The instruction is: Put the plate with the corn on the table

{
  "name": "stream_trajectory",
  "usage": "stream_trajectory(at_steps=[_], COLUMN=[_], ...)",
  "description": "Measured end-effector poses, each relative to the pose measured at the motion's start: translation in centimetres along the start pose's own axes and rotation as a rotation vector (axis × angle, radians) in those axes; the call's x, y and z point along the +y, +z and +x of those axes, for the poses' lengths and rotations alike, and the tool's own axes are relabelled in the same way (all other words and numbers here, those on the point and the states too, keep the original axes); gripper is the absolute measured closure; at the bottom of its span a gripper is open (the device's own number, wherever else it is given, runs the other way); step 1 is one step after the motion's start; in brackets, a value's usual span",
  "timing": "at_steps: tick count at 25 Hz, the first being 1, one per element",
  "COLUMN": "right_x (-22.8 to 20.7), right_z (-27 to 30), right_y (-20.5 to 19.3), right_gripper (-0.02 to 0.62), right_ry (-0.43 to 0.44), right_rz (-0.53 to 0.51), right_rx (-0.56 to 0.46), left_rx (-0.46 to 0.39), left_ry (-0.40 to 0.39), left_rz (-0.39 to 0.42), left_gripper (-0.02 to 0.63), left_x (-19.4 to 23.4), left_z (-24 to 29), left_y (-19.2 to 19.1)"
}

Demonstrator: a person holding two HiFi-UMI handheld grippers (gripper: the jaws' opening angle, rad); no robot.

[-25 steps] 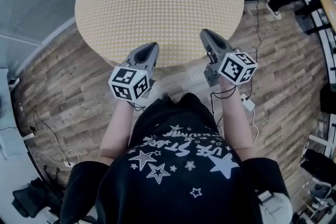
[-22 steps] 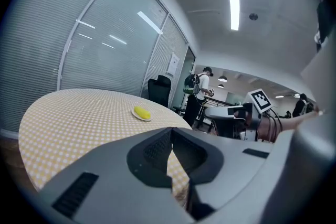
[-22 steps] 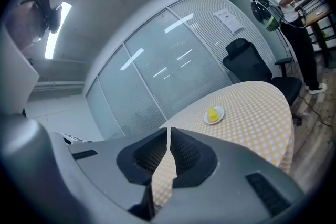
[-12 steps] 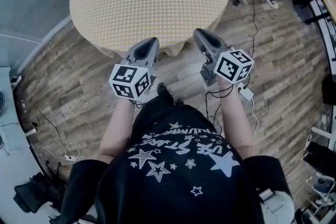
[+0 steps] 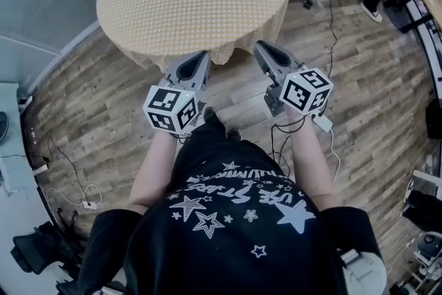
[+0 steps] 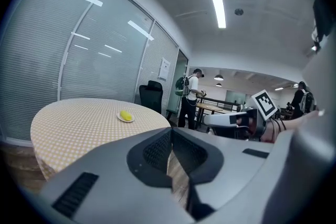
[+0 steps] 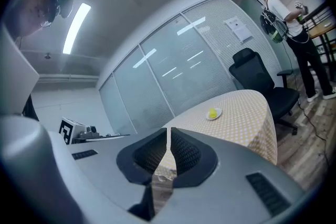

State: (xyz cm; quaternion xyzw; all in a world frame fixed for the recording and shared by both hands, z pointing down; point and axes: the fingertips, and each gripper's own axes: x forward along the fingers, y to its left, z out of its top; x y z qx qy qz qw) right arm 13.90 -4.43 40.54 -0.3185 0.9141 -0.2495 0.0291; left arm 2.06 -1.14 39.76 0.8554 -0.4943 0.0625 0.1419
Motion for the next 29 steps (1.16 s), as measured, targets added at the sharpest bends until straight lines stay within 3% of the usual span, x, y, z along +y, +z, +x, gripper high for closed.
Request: stream_trajectory(at_steps=[10,17,29], right_x=[1.3,2.6,9.2], right_z=[-1.9,-2.8,-1.7], right_y=[-0.9,-1.2,-3.2], right_gripper=[0.557,0.557,0.557], right_ry=[-0.027,-0.079,-0.167], right_rz=[-0.053,-0.084,-0.14], right_rx=[0.002,-0.014,-0.009], left_rx=[-0.007,-0.017,-0.007], left_ry=[0.005,-0.042,-0.084], left_rz=[0.027,0.044,0.04], left_gripper=[0.598,0.598,0.598], left_x=[-1.4,-2.0,0.7], left_z=[-1.5,-2.6,-8.7], left_y=[0.1,0.0,-0.7])
